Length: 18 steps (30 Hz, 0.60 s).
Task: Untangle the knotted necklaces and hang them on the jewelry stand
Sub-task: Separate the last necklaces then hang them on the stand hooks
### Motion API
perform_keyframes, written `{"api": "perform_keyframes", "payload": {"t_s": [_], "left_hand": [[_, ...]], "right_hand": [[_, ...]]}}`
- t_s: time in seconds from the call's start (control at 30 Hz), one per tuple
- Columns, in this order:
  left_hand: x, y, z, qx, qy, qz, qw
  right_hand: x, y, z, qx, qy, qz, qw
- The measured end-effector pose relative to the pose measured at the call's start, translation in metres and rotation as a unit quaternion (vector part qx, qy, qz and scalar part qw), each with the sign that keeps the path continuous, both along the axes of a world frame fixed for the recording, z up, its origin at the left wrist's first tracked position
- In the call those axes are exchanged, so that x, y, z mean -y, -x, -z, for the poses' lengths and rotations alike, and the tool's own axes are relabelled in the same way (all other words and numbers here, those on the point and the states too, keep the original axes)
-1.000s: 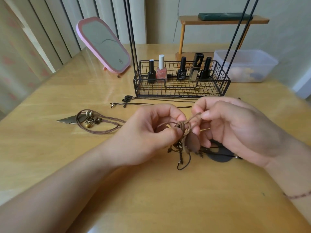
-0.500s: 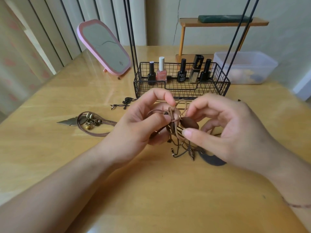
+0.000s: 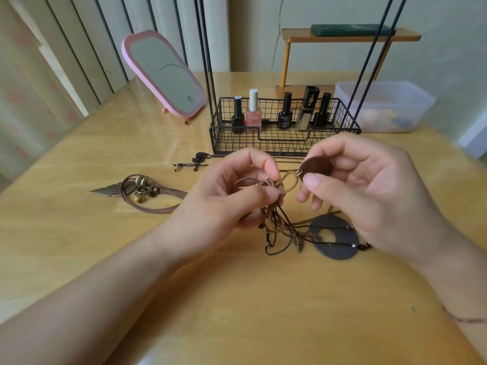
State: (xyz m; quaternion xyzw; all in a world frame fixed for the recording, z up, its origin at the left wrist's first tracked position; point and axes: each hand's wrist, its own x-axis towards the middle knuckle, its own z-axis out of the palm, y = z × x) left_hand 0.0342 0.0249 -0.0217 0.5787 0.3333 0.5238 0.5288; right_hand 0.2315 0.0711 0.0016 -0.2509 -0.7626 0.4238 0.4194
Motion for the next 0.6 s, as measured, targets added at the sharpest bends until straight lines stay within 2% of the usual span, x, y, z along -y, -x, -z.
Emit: {"api": "perform_keyframes", "payload": {"t_s": [0.23, 0.3, 0.43, 0.6], "left_hand": [[-0.0024, 0.0040, 0.0003, 0.040, 0.008, 0.018, 0.999], [-0.0027, 0.0035, 0.0004, 0.045, 0.008, 0.024, 0.999], [-0.0022, 0.0017, 0.0011, 0.054, 0.001, 0.037, 0.998], [-0.0020, 0.0009, 0.0006, 0.059, 0.004, 0.023, 0.998]], "right_hand": [[-0.0005, -0.0018, 0.0020, -0.010, 0.011, 0.006, 1.000], [0.0017, -0.0013, 0.0023, -0.009, -0.039, 0.006, 0.999], [0.0039, 0.0014, 0.0045, 0.041, -0.208, 0.035, 0.977], [0.0027, -0.0016, 0.0043, 0.044, -0.243, 0.057, 0.967]]}}
